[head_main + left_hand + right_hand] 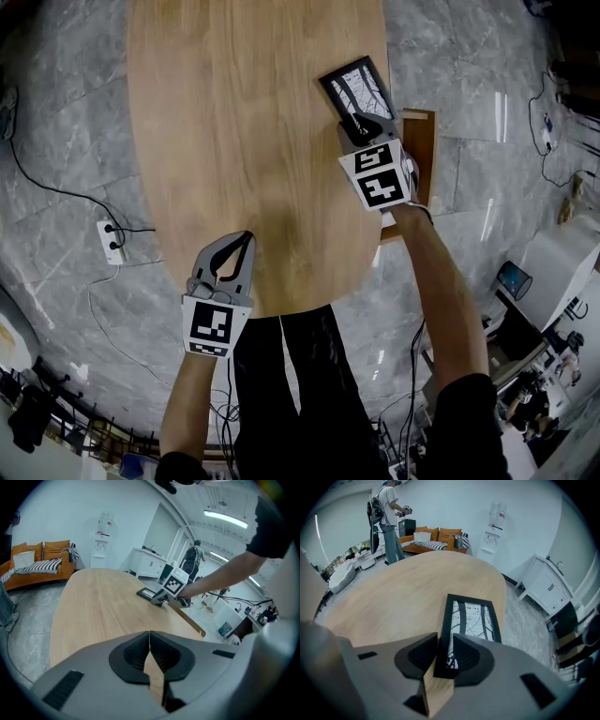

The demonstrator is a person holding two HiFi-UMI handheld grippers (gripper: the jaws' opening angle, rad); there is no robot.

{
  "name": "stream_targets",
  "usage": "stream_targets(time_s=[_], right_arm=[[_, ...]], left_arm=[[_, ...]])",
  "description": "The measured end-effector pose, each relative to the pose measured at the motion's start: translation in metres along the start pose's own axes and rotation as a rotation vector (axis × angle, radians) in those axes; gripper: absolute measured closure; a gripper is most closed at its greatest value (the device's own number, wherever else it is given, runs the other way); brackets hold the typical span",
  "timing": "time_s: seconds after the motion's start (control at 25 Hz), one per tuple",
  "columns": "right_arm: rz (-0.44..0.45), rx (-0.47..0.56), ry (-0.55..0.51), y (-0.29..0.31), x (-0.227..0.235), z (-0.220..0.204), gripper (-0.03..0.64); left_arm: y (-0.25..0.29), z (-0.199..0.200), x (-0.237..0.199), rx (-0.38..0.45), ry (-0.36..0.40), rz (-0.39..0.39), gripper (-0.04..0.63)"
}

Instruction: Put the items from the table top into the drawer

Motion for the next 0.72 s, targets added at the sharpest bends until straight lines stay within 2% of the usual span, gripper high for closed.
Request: stream_targets(time_s=[0.04,0.4,0.72], right_arm=[[-0.009,-0.003,0.004,0.001,0.000,0.001,0.515],[-0.026,-0.024,0.024,-0.006,-0.001,-0.002,0.547],[-0.025,0.043,0.004,-0.022,-0.009,-0.010,0.548]], left_arm=[[-0.001,-0.001,0.000,-0.003,0.002,0.000,0.581],[-0.002,0.003,0.006,-0.004,0.007,-0.001,0.580],[0.000,0.001,0.006,-0.013,0.029,-0.008,0.581]])
Point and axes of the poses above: the fingertips, and each gripper's own axes: y forward along the fingers, x to its right, z out of its top, the point moved 2 cm from there along -y, backward along the fingers, and after that the axes turned 13 degrees about y, right-handed, at the moved point
